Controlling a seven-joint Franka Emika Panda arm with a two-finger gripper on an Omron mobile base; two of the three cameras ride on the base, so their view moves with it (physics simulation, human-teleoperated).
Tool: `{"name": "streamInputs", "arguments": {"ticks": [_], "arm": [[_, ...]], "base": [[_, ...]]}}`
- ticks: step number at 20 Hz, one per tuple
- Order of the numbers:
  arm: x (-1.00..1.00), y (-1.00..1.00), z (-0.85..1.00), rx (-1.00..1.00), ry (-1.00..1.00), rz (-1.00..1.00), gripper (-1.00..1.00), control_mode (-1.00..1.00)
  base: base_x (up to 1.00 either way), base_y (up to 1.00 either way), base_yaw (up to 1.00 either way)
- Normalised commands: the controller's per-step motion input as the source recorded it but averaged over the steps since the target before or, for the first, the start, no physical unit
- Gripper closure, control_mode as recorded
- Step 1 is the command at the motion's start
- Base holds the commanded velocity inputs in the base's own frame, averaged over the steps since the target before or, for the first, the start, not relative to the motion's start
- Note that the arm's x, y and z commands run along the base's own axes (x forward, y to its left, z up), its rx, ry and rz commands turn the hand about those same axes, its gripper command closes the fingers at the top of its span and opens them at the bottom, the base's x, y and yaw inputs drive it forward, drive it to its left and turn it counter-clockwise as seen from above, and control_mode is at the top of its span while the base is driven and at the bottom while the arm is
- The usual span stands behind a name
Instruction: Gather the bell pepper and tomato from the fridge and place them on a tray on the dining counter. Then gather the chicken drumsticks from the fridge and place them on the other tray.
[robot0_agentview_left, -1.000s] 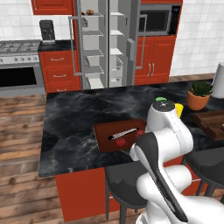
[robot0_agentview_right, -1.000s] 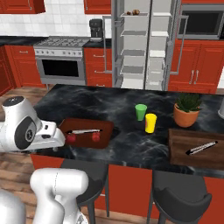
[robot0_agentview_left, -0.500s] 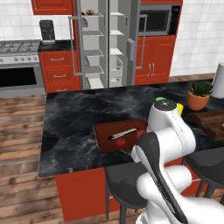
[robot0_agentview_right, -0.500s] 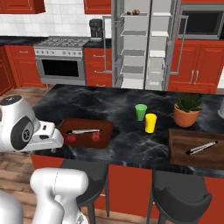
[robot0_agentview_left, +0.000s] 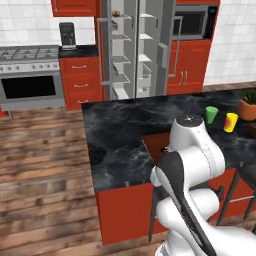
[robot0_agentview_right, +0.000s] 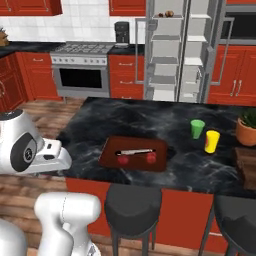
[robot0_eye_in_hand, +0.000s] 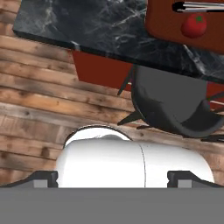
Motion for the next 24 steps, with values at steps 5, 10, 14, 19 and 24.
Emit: {"name": "streamInputs", "arguments": {"ticks": [5,10,14,19,24], "arm": [[0.00,0.00,0.00,0.00,0.00,0.00,-1.00,1.00],[0.00,0.00,0.00,0.00,0.00,0.00,-1.00,1.00],[0.00,0.00,0.00,0.00,0.00,0.00,-1.00,1.00],[0.00,0.00,0.00,0.00,0.00,0.00,-1.00,1.00],[0.00,0.00,0.00,0.00,0.00,0.00,-1.00,1.00]], "base": [[-0.02,1.00,-0.12],[0.02,1.00,-0.22],[0.22,1.00,-0.29],[0.44,1.00,-0.33],[0.67,0.96,-0.38]]}}
